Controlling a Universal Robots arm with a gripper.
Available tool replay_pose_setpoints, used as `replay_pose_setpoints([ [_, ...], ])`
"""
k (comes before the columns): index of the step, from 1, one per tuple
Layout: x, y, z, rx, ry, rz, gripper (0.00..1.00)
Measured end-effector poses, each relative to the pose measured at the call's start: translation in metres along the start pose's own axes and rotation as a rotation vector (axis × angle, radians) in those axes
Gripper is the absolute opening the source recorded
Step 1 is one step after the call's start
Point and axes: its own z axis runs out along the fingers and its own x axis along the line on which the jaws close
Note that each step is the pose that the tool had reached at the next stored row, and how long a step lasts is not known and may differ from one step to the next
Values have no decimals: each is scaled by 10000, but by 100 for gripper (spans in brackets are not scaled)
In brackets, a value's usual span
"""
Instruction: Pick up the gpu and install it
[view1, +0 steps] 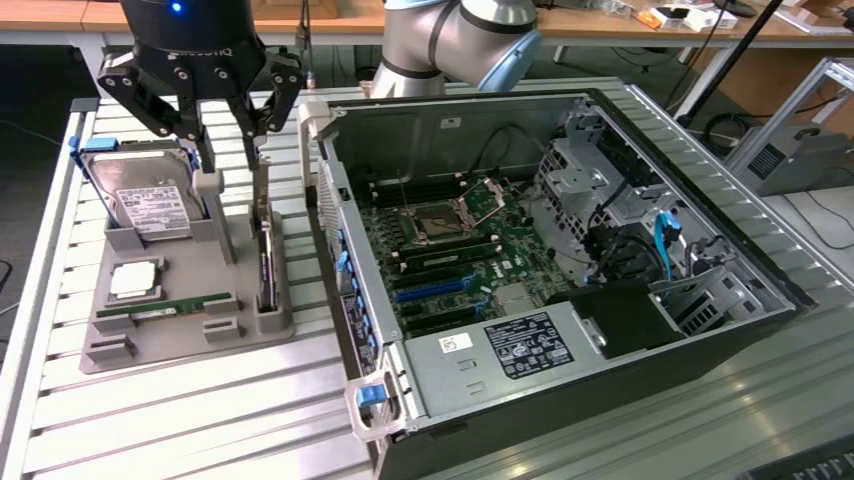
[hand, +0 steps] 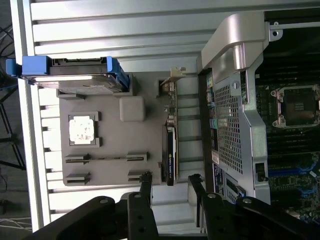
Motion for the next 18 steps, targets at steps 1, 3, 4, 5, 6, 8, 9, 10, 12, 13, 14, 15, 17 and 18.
replay_pose_setpoints([
  [1, 0, 0, 0, 0, 0, 0, 42],
  [3, 0, 0, 0, 1, 1, 0, 42],
  [4, 0, 0, 2, 1, 1, 0, 42],
  [5, 0, 0, 4, 0, 0, 0, 42],
  [6, 0, 0, 5, 0, 1, 0, 42],
  [8, 0, 0, 10, 1, 1, 0, 42],
  [9, 0, -1, 12, 1, 1, 0, 42],
  [10, 0, -1, 15, 1, 0, 0, 42],
  [12, 1, -1, 17, 0, 0, 0, 42],
  [13, 1, -1, 19, 1, 0, 0, 42],
  [14, 1, -1, 21, 0, 0, 1, 42],
  [15, 1, -2, 23, 0, 0, 1, 42],
  [17, 1, -2, 28, 0, 1, 0, 42],
  [18, 1, -3, 34, 0, 0, 0, 42],
])
